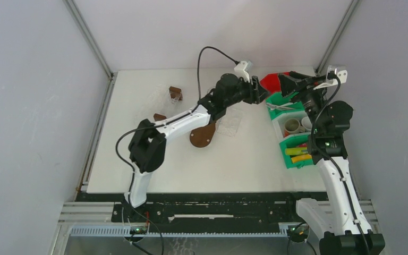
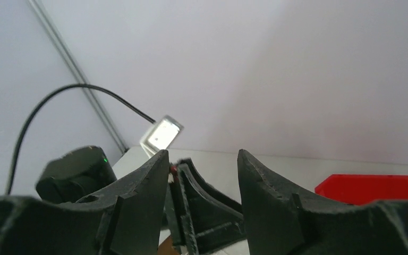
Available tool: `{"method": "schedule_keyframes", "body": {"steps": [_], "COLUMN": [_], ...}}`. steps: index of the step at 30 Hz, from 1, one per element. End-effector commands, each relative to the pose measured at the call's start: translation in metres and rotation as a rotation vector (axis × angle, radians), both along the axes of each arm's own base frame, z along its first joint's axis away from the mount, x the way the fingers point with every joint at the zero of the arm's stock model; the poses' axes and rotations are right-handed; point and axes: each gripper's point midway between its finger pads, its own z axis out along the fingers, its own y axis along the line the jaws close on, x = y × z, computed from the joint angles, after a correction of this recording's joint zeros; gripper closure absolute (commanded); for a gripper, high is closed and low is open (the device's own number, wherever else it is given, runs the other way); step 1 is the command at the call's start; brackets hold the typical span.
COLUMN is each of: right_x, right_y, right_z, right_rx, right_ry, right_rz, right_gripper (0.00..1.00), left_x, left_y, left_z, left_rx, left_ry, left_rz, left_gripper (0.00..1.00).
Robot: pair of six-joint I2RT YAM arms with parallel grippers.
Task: Prepare toiletry sets of a toothbrush and toothpaste on the tray
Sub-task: Pick up the cup from the storage box.
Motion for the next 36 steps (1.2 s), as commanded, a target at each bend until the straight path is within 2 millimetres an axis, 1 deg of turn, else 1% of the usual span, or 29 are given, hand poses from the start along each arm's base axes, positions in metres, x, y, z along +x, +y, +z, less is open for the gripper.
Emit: {"method": "schedule_keyframes", "body": {"steps": [1,3,6,10,13,17,19,21,24,29,31,36], "right_x": [-0.003,0.002,0.009,0.013,0.014,0.013,0.013,0.013,0.014,0.015,0.015,0.014], "right_y": [-0.020,-0.027,-0.033,-0.033,-0.034,-0.036,-0.037,-0.038,-0.040,-0.041,-0.041,-0.045], "right_z": [0.015,0.008,0.001,-0.003,-0.004,-0.006,-0.007,-0.008,-0.012,-0.017,-0.017,-0.020], "right_rx": [0.023,0.040,0.069,0.102,0.110,0.112,0.114,0.114,0.118,0.115,0.111,0.104], "right_ry": [-0.078,-0.066,-0.058,-0.057,-0.057,-0.058,-0.058,-0.060,-0.054,-0.050,-0.051,-0.051], "right_rz": [-0.118,-0.159,-0.190,-0.189,-0.193,-0.202,-0.199,-0.200,-0.199,-0.198,-0.199,-0.214], "right_gripper": [0.42,0.42,0.42,0.42,0.42,0.42,0.42,0.42,0.42,0.41,0.41,0.41], "left_x": [-0.013,-0.020,-0.028,-0.035,-0.039,-0.039,-0.041,-0.041,-0.037,-0.030,-0.027,-0.026], "left_y": [-0.035,-0.044,-0.055,-0.071,-0.077,-0.080,-0.085,-0.090,-0.096,-0.099,-0.100,-0.103], "left_z": [-0.012,-0.024,-0.038,-0.046,-0.045,-0.049,-0.050,-0.056,-0.066,-0.078,-0.086,-0.100], "left_rx": [0.023,0.039,0.048,0.047,0.037,0.036,0.015,-0.004,0.006,0.012,0.022,0.028], "left_ry": [-0.005,0.004,0.009,0.021,0.031,0.064,0.108,0.156,0.180,0.243,0.271,0.315], "left_rz": [-0.068,-0.091,-0.115,-0.158,-0.187,-0.189,-0.198,-0.199,-0.173,-0.100,-0.073,-0.047], "left_gripper": [0.46,0.45,0.45,0.45,0.44,0.44,0.44,0.45,0.45,0.44,0.45,0.45]}}
